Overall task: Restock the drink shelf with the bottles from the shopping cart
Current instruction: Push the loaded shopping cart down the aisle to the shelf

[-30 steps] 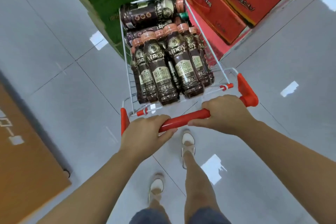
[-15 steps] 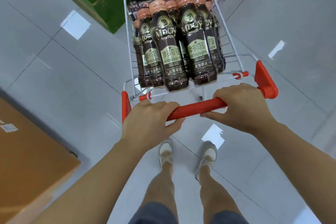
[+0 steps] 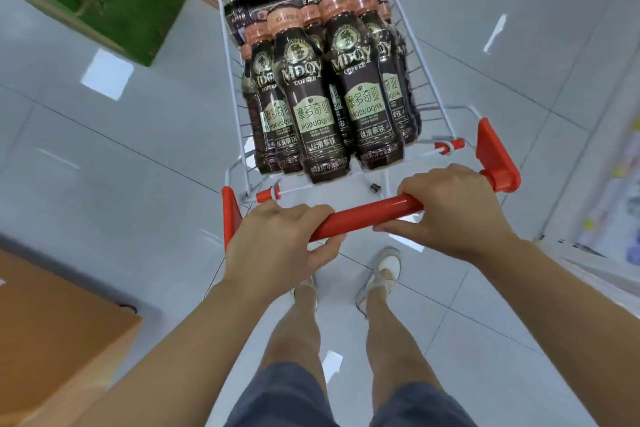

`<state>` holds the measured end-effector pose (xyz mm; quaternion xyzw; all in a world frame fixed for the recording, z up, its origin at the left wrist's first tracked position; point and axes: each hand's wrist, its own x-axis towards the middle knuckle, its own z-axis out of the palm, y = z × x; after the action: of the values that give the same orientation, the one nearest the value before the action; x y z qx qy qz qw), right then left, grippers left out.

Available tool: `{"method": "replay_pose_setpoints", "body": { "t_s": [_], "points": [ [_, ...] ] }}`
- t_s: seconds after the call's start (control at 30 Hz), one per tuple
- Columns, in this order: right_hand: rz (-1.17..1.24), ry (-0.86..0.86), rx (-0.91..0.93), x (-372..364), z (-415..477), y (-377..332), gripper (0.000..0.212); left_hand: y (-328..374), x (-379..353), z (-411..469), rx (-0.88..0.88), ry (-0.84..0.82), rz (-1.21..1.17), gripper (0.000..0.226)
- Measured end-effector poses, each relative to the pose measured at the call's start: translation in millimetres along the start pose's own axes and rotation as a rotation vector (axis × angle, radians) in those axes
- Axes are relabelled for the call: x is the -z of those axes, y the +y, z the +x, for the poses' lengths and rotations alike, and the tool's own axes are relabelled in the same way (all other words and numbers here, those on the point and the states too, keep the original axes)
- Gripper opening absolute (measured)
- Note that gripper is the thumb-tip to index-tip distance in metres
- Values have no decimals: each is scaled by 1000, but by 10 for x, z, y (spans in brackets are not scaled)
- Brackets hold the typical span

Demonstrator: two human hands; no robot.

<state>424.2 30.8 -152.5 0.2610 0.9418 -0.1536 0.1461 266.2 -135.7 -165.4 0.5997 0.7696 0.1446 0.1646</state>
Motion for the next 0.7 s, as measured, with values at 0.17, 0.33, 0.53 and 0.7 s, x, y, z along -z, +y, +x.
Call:
{"method": "replay_pose_setpoints", "body": {
  "t_s": [0.17, 0.33, 0.53, 0.7],
  "points": [
    [68, -29, -109, 9, -335, 380, 64, 306, -104, 303, -121, -74, 13, 33],
    [39, -47, -321, 156, -589, 863, 75, 598, -189, 809, -186, -164, 9, 34],
    [143, -93, -497, 288, -699, 1480, 72, 928, -252, 1564, -314, -178, 140, 46],
    [136, -7, -596, 377, -709, 1966, 73, 1339, -266, 2122, -149, -170, 209, 57]
  ]
}}
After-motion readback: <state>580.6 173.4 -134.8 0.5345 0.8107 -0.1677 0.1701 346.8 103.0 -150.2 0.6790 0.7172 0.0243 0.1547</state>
